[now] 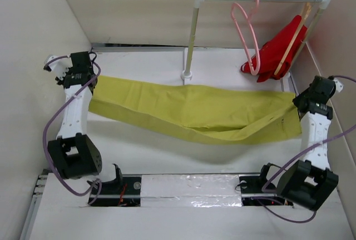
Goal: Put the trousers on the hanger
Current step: Fold the trousers at the center of the board.
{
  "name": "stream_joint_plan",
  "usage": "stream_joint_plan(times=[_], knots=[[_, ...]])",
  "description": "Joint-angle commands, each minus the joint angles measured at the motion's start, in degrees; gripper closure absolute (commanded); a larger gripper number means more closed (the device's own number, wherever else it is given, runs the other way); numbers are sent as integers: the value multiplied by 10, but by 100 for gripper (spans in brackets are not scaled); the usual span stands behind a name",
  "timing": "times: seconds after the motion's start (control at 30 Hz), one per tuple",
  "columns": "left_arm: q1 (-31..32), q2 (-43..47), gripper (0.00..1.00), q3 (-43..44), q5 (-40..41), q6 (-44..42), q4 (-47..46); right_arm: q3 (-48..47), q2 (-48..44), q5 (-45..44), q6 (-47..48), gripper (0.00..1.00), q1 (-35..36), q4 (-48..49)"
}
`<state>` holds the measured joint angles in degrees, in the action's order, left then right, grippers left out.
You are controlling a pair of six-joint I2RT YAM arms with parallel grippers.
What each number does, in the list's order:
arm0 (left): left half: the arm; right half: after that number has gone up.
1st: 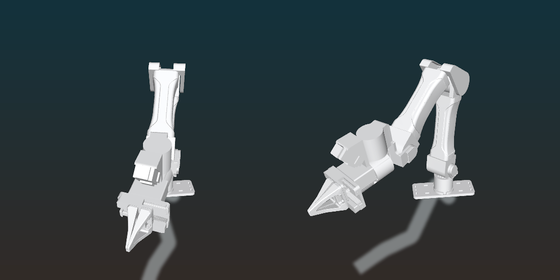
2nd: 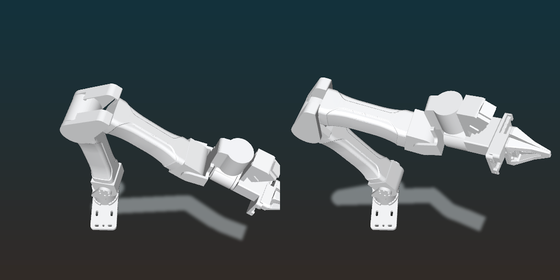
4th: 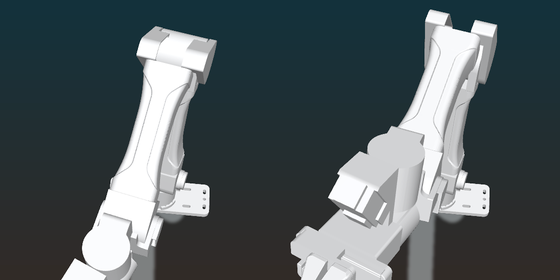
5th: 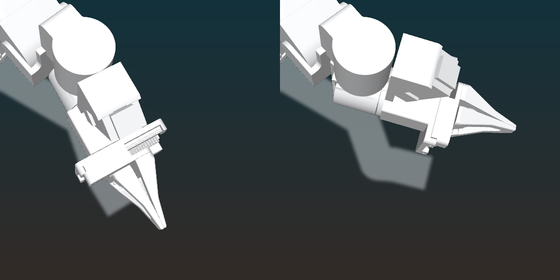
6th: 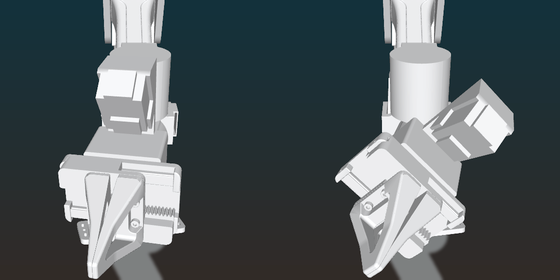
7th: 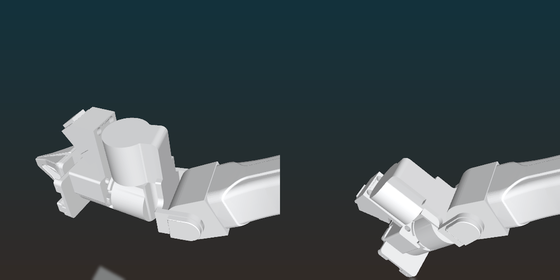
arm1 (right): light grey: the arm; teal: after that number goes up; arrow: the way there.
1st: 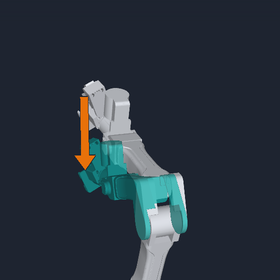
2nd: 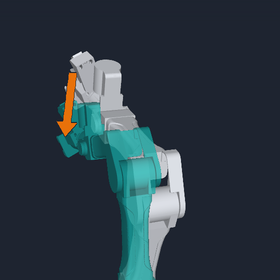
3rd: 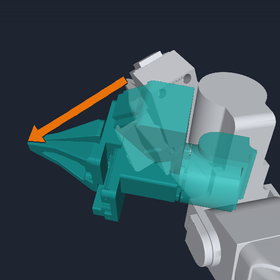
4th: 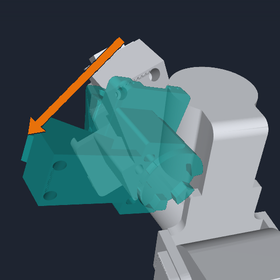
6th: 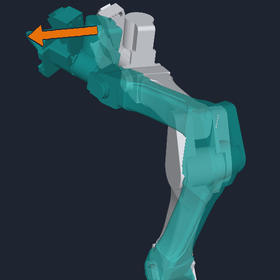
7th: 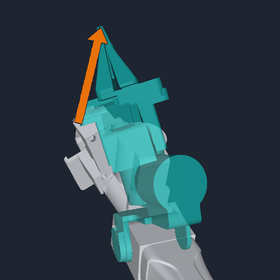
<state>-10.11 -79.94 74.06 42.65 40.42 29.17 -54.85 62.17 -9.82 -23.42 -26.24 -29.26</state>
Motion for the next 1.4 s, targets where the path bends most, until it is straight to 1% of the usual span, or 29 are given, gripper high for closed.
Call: stream_joint_plan(times=[0.0, 0.03, 0.07, 0.13, 0.17, 0.23, 0.3, 0.33, 0.4, 0.43, 0.5, 0.6, 0.7, 0.77, 0.8, 0.83, 0.93, 1.03, 1.07, 1.13, 1.17, 1.2, 1.23, 1.27, 1.3, 1.33, 1.37], knots=[[-4, -28, 100, 59, 48, 4, 7, -55, 40, -8, -25, 100, -5, 72], [-10, -53, 100, 68, 48, 10, 15, -61, 54, -12, -28, 100, -5, 75], [-17, -66, 100, 85, 32, 15, 20, -68, 83, -17, -36, 100, -5, 78], [-46, -95, 100, 93, 9, 18, 19, -98, 111, -27, -38, 100, -5, 73], [-46, -107, 100, 107, 2, 20, 23, -108, 139, -29, -37, 100, -5, 78], [-46, -145, 100, 128, 9, 21, 33, -138, 167, -41, -37, 100, -5, 82], [-51, -169, 100, 160, 1, 21, 35, -163, 202, -41, -36, 100, -5, 68], [-51, -182, 100, 164, 1, 19, 22, -178, 211, -44, -37, 100, -5, 69], [-51, -189, 100, 152, -10, -12, -16, -183, 232, -48, -41, 100, 6, 97], [-51, -201, 100, 154, -10, -16, -33, -187, 240, -64, -40, 100, 14, 103], [-51, -219, 100, 172, -7, -26, -40, -203, 258, -83, -36, 98, 22, 111], [-39, -267, 100, 215, 0, -36, -37, -230, 302, -92, -36, 96, 28, 106], [-31, -307, 100, 247, 14, -48, -50, -249, 338, -98, -36, 96, 39, 111], [-25, -338, 100, 266, 17, -64, -79, -263, 362, -105, -32, 96, 44, 118], [-25, -338, 100, 270, 13, -64, -79, -266, 370, -105, -34, 96, 44, 119], [-25, -350, 100, 274, 11, -69, -99, -270, 378, -105, -33, 97, 44, 120], [-25, -381, 100, 290, 10, -85, -118, -278, 402, -98, -36, 97, 44, 128], [-19, -423, 100, 339, 1, -91, -108, -285, 417, -87, -37, 96, 44, 138], [-19, -433, 97, 363, -9, -102, -109, -287, 420, -81, -39, 95, 44, 138], [-14, -449, 97, 385, -27, -98, -102, -290, 422, -51, -50, 90, 39, 137], [-14, -449, 95, 384, -37, -104, -115, -288, 421, -45, -53, 88, 39, 141], [-9, -449, 91, 384, -57, -116, -125, -286, 419, -36, -53, 83, 34, 147], [-9, -449, 83, 384, -65, -119, -133, -286, 415, -28, -54, 81, 34, 148], [-4, -449, 79, 385, -74, -123, -137, -286, 412, -23, -56, 76, 29, 148], [-4, -448, 76, 384, -85, -126, -138, -285, 408, -19, -58, 68, 29, 150], [4, -442, 61, 380, -85, -127, -140, -283, 404, -6, -56, 52, 29, 153], [13, -436, 52, 375, -85, -128, -143, -283, 394, -1, -58, 46, 29, 145]])
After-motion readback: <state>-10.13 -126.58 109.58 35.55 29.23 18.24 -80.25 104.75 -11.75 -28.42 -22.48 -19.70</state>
